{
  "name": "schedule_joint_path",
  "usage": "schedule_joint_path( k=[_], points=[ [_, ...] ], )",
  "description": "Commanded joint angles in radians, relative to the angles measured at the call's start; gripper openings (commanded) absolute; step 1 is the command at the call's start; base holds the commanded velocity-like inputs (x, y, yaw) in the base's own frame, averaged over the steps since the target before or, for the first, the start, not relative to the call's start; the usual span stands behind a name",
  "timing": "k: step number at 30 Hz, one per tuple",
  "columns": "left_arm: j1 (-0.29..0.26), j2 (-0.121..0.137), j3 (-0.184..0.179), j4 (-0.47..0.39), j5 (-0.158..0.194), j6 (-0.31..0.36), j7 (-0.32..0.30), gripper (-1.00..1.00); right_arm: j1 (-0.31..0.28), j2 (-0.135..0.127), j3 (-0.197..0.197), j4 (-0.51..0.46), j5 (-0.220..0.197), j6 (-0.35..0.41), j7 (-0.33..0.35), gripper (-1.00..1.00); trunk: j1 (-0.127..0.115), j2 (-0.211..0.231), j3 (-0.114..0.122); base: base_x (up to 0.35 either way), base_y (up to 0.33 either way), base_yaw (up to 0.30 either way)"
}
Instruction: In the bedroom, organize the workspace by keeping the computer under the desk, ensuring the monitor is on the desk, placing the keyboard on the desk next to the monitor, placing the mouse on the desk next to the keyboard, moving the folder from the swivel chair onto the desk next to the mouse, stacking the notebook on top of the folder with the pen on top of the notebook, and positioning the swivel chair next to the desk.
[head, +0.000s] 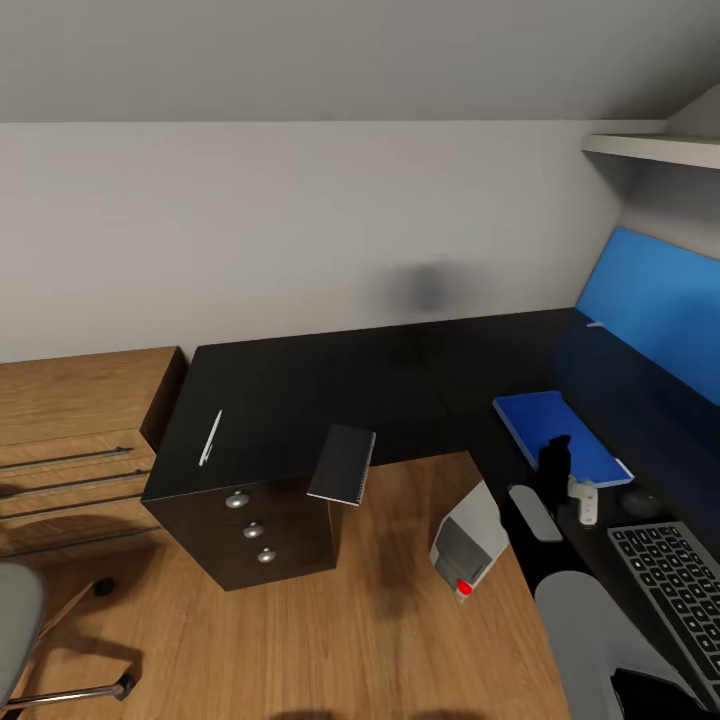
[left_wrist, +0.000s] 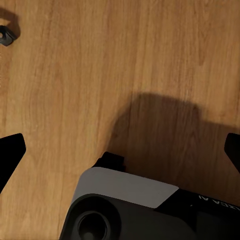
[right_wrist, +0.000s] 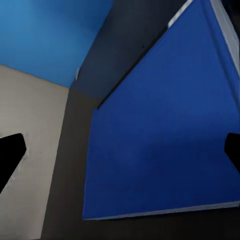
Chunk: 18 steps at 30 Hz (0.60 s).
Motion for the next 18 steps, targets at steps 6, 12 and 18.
schedule_joint_path(
  k=[6,12,18],
  points=[
    [-0.001,0.001,-0.009,0.001,0.010,-0.007,0.007,1.00,0.005,0.025,-0.002,-0.053,0.002,-0.003,0.047,1.00,0.000,-0.001,-0.001,0.000,0.000,0.000],
    [-0.001,0.001,-0.010,0.003,0.011,-0.007,0.007,1.00,0.010,0.056,-0.003,-0.070,0.002,-0.003,0.105,1.00,0.000,-0.001,0.000,0.000,0.000,0.016],
    [-0.001,0.001,-0.011,0.004,0.012,-0.007,0.007,1.00,0.029,0.069,0.000,-0.067,0.002,-0.002,0.116,1.00,0.000,-0.001,0.005,0.000,0.000,0.147]
  ],
)
